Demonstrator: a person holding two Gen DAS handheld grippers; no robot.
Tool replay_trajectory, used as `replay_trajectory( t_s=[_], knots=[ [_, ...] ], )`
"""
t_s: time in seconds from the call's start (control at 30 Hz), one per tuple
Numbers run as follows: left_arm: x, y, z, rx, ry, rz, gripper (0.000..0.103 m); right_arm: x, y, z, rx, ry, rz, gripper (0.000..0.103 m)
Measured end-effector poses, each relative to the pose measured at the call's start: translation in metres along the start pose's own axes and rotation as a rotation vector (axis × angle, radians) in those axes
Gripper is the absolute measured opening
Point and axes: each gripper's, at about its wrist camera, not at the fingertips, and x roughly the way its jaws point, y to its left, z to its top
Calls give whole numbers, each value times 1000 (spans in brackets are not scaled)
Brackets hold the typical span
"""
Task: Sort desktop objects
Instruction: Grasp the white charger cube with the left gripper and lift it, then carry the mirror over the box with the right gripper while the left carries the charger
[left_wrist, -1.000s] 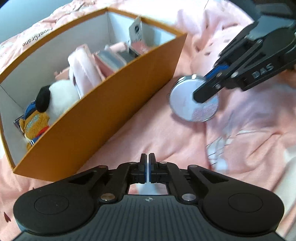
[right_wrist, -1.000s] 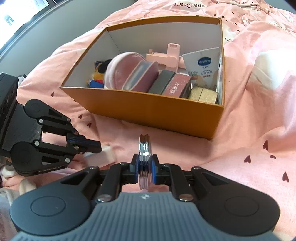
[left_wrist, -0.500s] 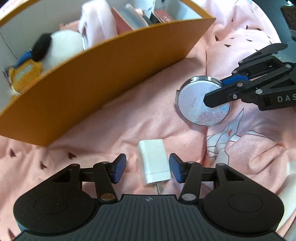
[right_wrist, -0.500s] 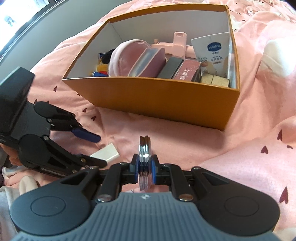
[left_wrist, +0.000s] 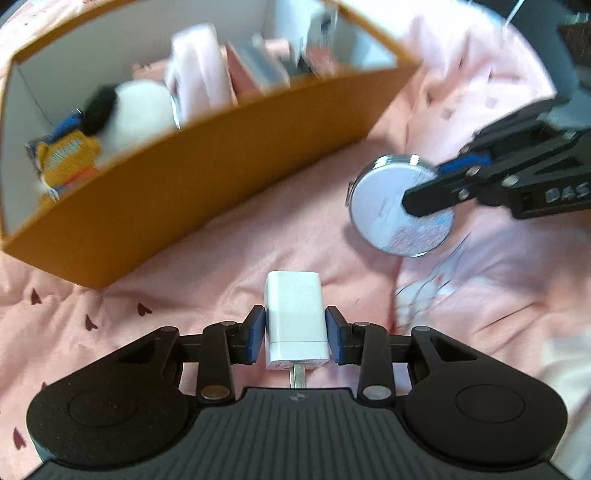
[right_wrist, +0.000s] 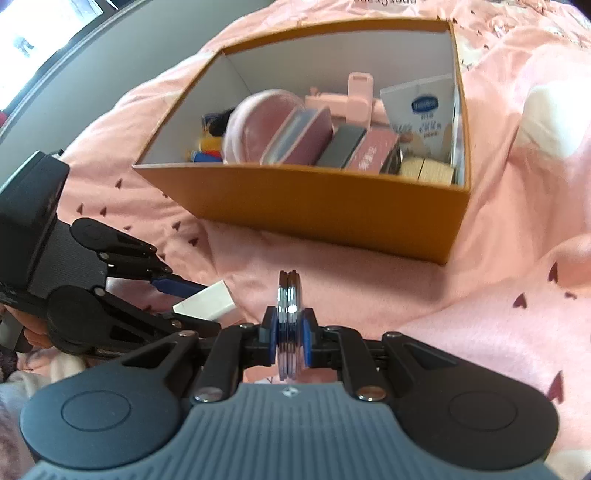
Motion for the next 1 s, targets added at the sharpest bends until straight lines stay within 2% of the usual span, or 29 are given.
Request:
replay_trajectory(
  t_s=[0.33, 0.47, 0.63, 0.77, 1.0],
  knots=[
    [-86, 7, 31, -59, -227, -53, 40, -62, 11, 47, -88, -143, 8, 14],
    [-95, 7, 60, -56, -301, -10, 40, -78, 15, 76, -165, -195, -36, 14],
    [-105, 23, 91, -78, -362, 38, 40, -78, 14, 120, -236, -225, -96, 14],
    [-105, 37, 110, -95, -379, 90, 40, -54, 9, 154, -293, -179, -134, 14],
    [-69, 59, 141, -133, -324, 97, 40, 18, -7, 188, -344, 42, -203, 14]
  ],
)
